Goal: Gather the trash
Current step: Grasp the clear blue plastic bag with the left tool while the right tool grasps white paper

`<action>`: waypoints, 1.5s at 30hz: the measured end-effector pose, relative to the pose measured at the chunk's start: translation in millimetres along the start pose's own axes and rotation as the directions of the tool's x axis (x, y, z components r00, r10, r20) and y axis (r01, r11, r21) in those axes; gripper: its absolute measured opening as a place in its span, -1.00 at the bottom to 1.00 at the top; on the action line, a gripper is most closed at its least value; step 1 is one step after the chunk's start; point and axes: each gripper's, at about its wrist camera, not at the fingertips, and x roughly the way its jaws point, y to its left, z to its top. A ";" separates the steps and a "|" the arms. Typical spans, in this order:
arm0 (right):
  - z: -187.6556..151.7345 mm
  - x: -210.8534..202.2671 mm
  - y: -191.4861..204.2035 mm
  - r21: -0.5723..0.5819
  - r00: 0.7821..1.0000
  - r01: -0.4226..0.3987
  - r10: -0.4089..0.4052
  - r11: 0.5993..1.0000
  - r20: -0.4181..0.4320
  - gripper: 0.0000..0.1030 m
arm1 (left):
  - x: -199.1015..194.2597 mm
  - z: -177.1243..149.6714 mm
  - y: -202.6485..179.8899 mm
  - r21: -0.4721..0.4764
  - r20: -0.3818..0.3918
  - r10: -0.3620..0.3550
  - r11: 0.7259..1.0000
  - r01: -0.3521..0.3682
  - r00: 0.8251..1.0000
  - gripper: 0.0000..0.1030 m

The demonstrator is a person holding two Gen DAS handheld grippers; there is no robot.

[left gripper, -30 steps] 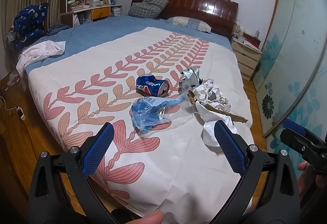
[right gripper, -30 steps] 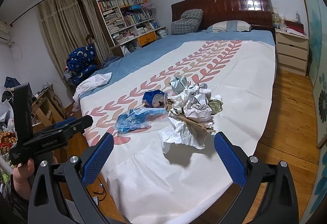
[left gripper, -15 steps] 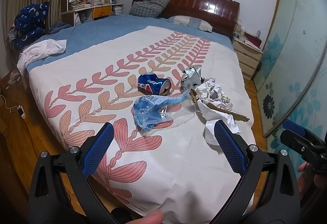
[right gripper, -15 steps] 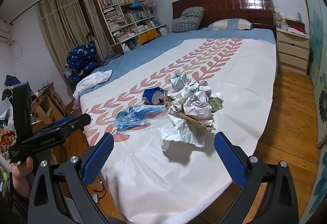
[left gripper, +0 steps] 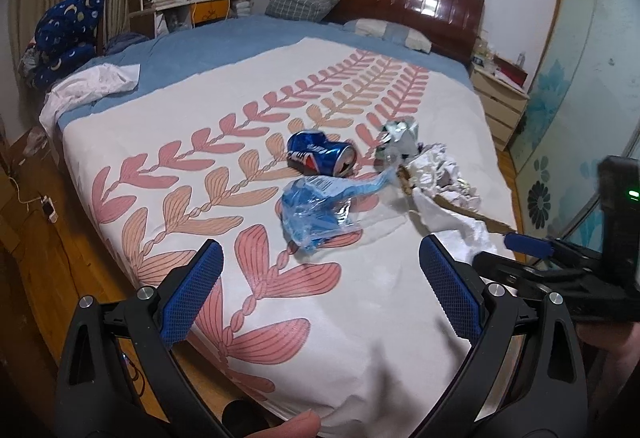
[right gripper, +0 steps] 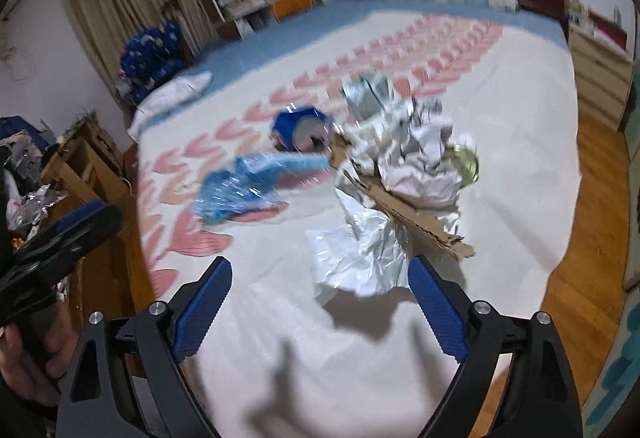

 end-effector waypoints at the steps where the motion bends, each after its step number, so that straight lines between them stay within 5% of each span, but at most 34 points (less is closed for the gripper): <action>1: 4.4 11.6 -4.9 0.022 1.000 -0.001 0.002 1.000 -0.027 0.39 | 4.3 0.4 2.3 -0.007 -0.011 0.001 1.000 -0.001 1.000 0.89; 6: 14.6 40.0 -29.7 0.153 0.988 -0.124 0.136 0.980 -0.068 -0.53 | 29.2 3.5 13.2 -0.053 -0.084 -0.007 0.999 0.003 0.996 0.89; 11: 7.4 23.8 -33.2 0.203 0.972 -0.222 0.232 0.954 -0.028 -0.62 | 50.5 11.3 17.3 -0.055 -0.138 0.004 0.998 -0.012 0.990 0.89; 20: -10.2 -26.4 -52.8 0.231 0.930 -0.368 0.358 0.901 0.082 -0.66 | 98.2 13.2 27.1 -0.229 -0.252 -0.118 0.972 0.059 0.961 0.89; 26: -18.1 -36.2 -65.0 0.230 0.927 -0.375 0.363 0.898 0.097 -0.70 | 126.0 15.4 20.5 -0.233 -0.260 -0.118 0.971 0.056 0.958 0.87; 28: -18.4 -35.5 -63.0 0.213 0.929 -0.370 0.360 0.904 0.087 -0.72 | 127.4 17.1 21.1 -0.243 -0.251 -0.121 0.968 0.059 0.960 0.60; 30: -16.7 -33.2 -59.5 0.196 0.928 -0.372 0.363 0.907 0.079 -0.73 | 125.8 18.1 23.5 -0.245 -0.267 -0.114 0.968 0.047 0.957 -0.38; 35: -13.3 -33.5 -41.8 0.132 0.926 -0.378 0.371 0.916 0.076 -0.73 | 112.9 17.0 45.3 -0.343 -0.228 -0.143 0.938 0.058 0.963 -0.54; 45: -11.3 -35.5 -18.3 0.062 0.931 -0.361 0.356 0.930 0.075 -0.75 | 63.2 15.0 62.9 -0.368 -0.121 -0.137 0.926 0.084 0.983 -0.72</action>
